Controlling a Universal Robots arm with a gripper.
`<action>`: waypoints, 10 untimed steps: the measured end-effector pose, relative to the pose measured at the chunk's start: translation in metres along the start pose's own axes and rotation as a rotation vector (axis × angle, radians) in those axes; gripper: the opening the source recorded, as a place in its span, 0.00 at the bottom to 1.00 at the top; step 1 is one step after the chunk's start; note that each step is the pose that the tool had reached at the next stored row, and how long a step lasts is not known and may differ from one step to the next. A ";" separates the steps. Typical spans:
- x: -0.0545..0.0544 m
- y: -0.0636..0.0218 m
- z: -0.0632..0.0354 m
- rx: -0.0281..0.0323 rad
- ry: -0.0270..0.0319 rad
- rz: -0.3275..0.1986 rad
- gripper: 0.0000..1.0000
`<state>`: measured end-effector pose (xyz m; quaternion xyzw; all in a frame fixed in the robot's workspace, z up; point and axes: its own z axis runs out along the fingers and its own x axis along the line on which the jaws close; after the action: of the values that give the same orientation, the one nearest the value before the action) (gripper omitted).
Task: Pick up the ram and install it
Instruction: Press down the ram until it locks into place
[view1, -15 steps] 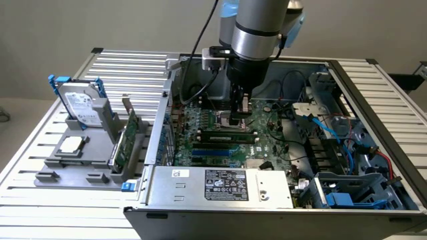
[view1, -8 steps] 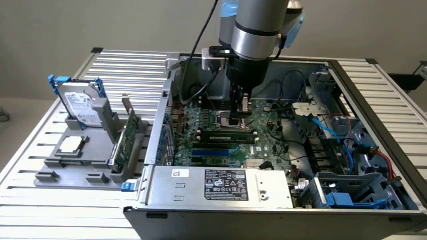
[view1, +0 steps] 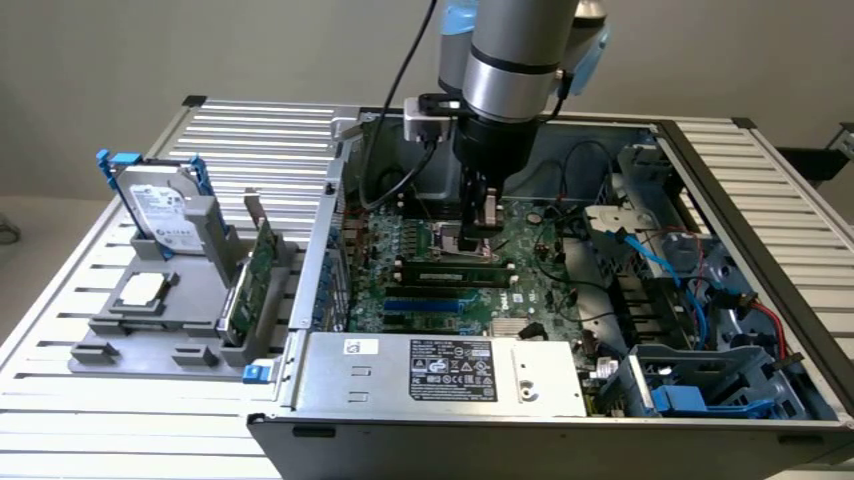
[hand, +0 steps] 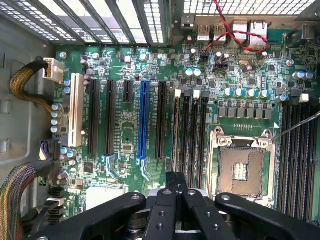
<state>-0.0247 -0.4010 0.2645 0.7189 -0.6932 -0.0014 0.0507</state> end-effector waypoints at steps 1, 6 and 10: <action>0.000 0.0001 0.0019 0.0003 -0.0003 0.000 0.11; -0.001 0.0017 0.0110 0.0004 -0.0003 0.000 0.11; -0.001 0.0026 0.0185 0.0004 -0.0004 0.000 0.11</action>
<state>-0.0287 -0.4009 0.2462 0.7189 -0.6933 -0.0014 0.0504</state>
